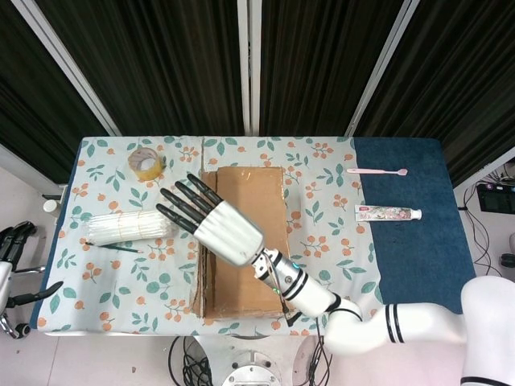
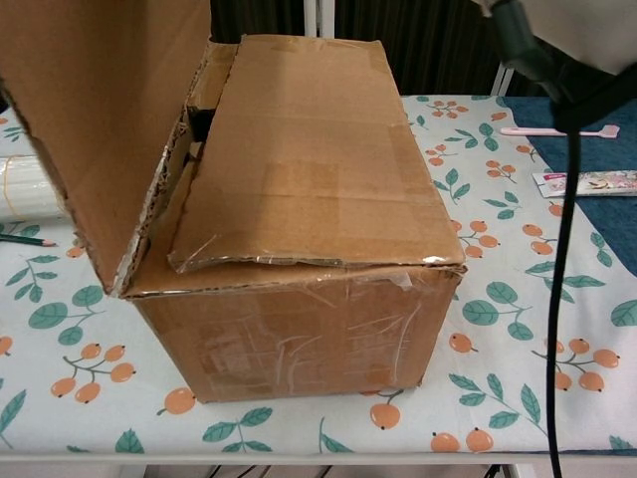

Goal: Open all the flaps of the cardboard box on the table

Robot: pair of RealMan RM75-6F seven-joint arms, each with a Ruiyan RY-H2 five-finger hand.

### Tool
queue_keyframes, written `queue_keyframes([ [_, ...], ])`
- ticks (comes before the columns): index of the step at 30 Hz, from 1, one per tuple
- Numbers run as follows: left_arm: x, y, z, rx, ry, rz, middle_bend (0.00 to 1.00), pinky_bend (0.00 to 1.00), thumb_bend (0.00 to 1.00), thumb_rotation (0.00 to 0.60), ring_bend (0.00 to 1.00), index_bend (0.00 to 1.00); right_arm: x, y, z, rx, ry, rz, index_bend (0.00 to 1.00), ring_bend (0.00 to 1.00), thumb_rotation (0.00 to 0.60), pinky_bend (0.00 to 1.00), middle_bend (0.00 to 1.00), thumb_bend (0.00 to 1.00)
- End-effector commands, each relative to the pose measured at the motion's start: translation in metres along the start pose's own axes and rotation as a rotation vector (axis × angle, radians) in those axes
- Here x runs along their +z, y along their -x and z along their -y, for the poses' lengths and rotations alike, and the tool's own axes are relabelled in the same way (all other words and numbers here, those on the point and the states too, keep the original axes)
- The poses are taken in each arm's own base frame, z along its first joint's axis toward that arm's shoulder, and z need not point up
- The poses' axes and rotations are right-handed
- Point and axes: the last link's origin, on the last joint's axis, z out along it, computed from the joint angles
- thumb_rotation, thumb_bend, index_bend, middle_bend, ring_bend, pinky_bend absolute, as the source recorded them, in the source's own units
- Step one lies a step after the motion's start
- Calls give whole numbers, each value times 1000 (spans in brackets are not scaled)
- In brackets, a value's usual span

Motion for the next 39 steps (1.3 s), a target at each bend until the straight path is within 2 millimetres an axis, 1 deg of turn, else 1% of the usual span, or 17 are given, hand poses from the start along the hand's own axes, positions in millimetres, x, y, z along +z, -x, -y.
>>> queue_keyframes([
  [1, 0, -1, 0, 1, -2, -3, 91, 154, 46, 221, 72, 79, 14, -1, 10, 5, -6, -21, 0, 0, 600, 0, 0, 206],
  [7, 0, -7, 3, 5, -13, -18, 91, 154, 46, 218, 72, 78, 33, -1, 30, 33, -28, -42, 0, 0, 600, 0, 0, 205],
  [10, -1, -9, 3, 5, -13, -23, 91, 154, 46, 218, 72, 78, 41, 6, 37, 51, -32, -25, 0, 0, 600, 0, 0, 205],
  [12, -2, -10, 3, 4, -14, -26, 91, 154, 46, 217, 72, 79, 42, 11, 41, 50, -37, -10, 0, 0, 600, 0, 0, 205],
  [18, -4, -12, 5, 1, -26, -29, 91, 154, 46, 217, 72, 79, 36, 24, 37, 27, -39, 27, 0, 0, 600, 0, 0, 204],
  [21, -5, -13, 5, 0, -23, -35, 91, 154, 46, 215, 72, 79, 33, 18, 32, 0, -34, 3, 0, 0, 600, 0, 0, 203],
  [23, -5, -14, 6, -1, -21, -37, 91, 154, 46, 216, 72, 79, 29, 7, 23, -26, -23, -30, 0, 0, 600, 0, 0, 204],
  [26, -4, -16, 4, -37, -1, -45, 91, 154, 46, 218, 71, 82, 17, -15, -1, -72, 15, -69, 0, 0, 600, 0, 0, 204],
  [30, 4, -21, -4, -53, 63, -62, 91, 154, 45, 215, 72, 84, -12, -45, -41, -146, 90, -91, 0, 0, 600, 0, 0, 204],
  [31, 7, -23, -8, -42, 82, -65, 91, 154, 45, 217, 72, 84, -25, -53, -53, -166, 120, -90, 0, 0, 600, 0, 0, 204],
  [33, 12, -24, -15, -34, 108, -63, 91, 154, 44, 219, 72, 84, -45, -64, -72, -194, 166, -80, 0, 0, 600, 0, 0, 204],
  [35, 18, -23, -26, -38, 142, -51, 91, 154, 44, 217, 72, 84, -73, -77, -94, -222, 228, -66, 0, 0, 600, 0, 0, 204],
  [36, 23, -22, -33, -46, 166, -41, 91, 154, 45, 223, 72, 84, -90, -83, -106, -231, 263, -60, 0, 0, 600, 0, 0, 204],
  [39, 33, -19, -49, -66, 229, -17, 91, 154, 45, 235, 72, 84, -130, -97, -129, -236, 345, -52, 0, 0, 600, 0, 0, 204],
])
